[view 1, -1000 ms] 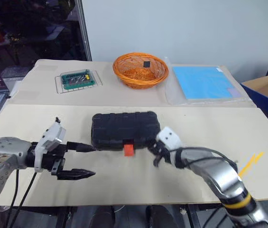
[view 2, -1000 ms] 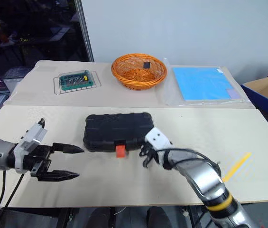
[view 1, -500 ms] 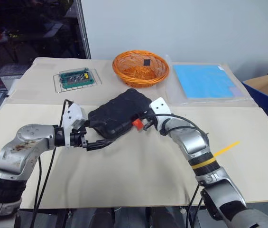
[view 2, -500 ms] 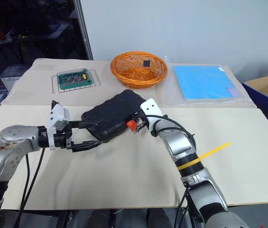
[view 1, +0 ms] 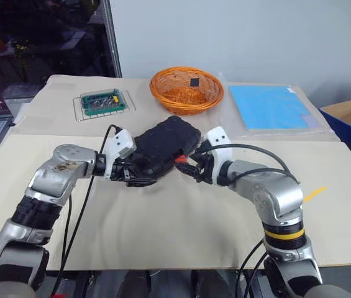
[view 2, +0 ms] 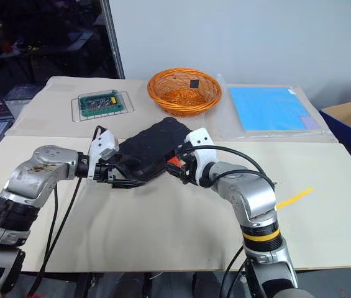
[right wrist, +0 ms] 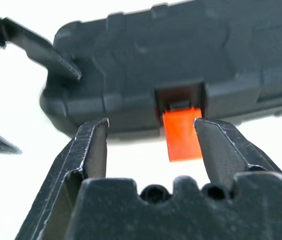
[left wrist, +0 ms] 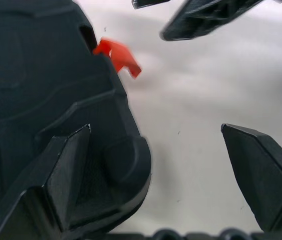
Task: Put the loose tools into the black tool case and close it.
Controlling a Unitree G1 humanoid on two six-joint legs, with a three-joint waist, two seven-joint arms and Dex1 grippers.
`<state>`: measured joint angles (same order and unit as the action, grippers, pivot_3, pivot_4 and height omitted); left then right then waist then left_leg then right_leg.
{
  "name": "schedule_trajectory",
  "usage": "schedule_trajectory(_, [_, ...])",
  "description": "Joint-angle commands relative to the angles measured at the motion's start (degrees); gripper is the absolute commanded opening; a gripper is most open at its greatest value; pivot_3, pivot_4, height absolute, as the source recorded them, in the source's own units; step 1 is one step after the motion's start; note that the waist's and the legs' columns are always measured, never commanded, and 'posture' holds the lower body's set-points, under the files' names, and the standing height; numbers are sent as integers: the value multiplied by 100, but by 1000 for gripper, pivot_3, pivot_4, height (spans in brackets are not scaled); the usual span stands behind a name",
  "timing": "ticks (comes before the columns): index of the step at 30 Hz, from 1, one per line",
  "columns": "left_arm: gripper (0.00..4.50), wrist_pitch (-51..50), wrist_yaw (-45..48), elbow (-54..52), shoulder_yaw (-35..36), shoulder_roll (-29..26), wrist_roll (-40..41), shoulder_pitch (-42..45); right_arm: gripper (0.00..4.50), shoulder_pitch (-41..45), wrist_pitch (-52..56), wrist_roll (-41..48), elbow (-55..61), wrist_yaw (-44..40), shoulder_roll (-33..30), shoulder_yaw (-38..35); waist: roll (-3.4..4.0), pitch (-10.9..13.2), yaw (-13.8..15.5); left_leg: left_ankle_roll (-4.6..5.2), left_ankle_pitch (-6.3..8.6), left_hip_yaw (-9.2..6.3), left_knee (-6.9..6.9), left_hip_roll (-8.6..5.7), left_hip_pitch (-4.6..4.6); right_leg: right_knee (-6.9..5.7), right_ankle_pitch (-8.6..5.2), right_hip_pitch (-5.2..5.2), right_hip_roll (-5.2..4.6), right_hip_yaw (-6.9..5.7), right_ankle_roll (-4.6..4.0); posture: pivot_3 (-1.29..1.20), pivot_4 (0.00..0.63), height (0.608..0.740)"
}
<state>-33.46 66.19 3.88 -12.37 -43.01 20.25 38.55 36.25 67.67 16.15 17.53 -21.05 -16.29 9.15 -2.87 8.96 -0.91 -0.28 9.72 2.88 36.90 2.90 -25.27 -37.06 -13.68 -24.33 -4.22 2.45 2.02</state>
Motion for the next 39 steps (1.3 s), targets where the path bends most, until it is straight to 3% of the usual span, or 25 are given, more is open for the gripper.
schedule_trajectory(1, [4500,177,100,143,-34,96,-167,205,3193,338,-202,-311,-478,116,-100,264,0,0,-1,0,0,0,0,0,0,0,0,-1,0,0,0,0,150,740])
schedule_trajectory(24, [4500,226,185,198,83,148,-382,140,3193,863,-1009,-382,-1974,-504,303,323,0,0,-14,1,1,-4,-1,0,-1,-2,0,-1,2,0,2,0,150,740])
schedule_trajectory(25, [4500,222,180,196,82,149,-385,138,2675,871,-1050,-397,-2020,-514,309,327,0,0,-14,1,1,-5,0,1,-1,-2,0,0,2,0,2,0,150,740])
schedule_trajectory(30, [4500,191,157,168,77,148,-388,110,1235,862,-1184,-477,-2016,-549,264,401,0,0,-14,1,1,-5,-1,1,-1,-2,0,0,2,0,2,0,150,740])
schedule_trajectory(39, [4500,185,101,163,60,160,-406,21,1186,700,-2014,-682,-1654,-519,262,485,0,0,-19,1,0,-5,-1,0,-1,-3,0,-1,2,0,2,0,150,740])
